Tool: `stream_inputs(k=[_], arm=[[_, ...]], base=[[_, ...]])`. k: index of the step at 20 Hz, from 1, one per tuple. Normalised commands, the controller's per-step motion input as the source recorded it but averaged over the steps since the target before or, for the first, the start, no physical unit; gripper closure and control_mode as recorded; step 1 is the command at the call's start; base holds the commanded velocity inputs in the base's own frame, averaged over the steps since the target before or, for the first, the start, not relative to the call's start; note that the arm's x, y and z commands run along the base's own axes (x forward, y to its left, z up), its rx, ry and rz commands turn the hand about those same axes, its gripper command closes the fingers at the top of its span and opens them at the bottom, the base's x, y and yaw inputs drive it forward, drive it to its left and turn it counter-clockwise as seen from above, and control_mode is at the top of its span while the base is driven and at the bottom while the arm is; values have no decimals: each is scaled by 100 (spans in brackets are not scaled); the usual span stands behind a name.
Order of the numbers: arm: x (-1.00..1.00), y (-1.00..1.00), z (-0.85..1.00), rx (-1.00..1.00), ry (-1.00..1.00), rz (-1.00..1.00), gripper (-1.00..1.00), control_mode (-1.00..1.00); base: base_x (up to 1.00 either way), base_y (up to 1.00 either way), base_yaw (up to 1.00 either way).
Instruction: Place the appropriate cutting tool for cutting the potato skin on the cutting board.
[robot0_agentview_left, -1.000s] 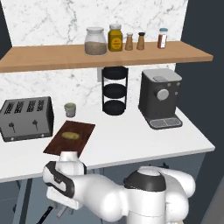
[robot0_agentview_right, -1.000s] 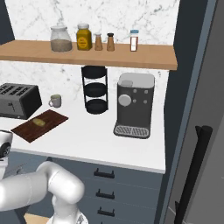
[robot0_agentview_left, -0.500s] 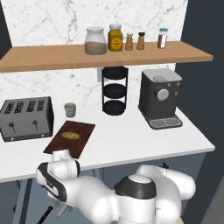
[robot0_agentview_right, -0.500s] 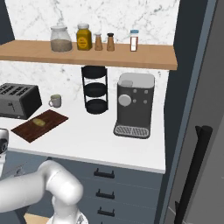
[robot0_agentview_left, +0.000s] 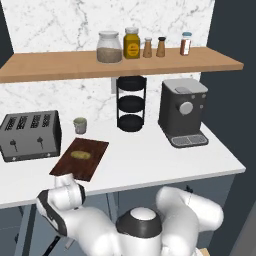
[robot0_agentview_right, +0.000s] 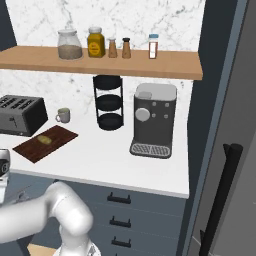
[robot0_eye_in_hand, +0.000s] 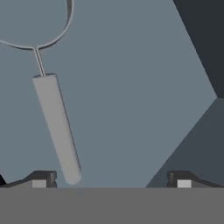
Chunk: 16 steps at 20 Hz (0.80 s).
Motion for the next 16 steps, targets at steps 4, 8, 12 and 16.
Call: stream_inputs(k=[4,8,12,16], arm=[[4,0,-33,0,0,2,-100,-100],[18,0,-34,0,0,4,-100,-100],[27,0,-34,0,0,6,-100,-100],[21,1,-37,0,0,6,-100,-100]], base=[[0,0,0],[0,0,0],[0,0,0],[0,0,0]])
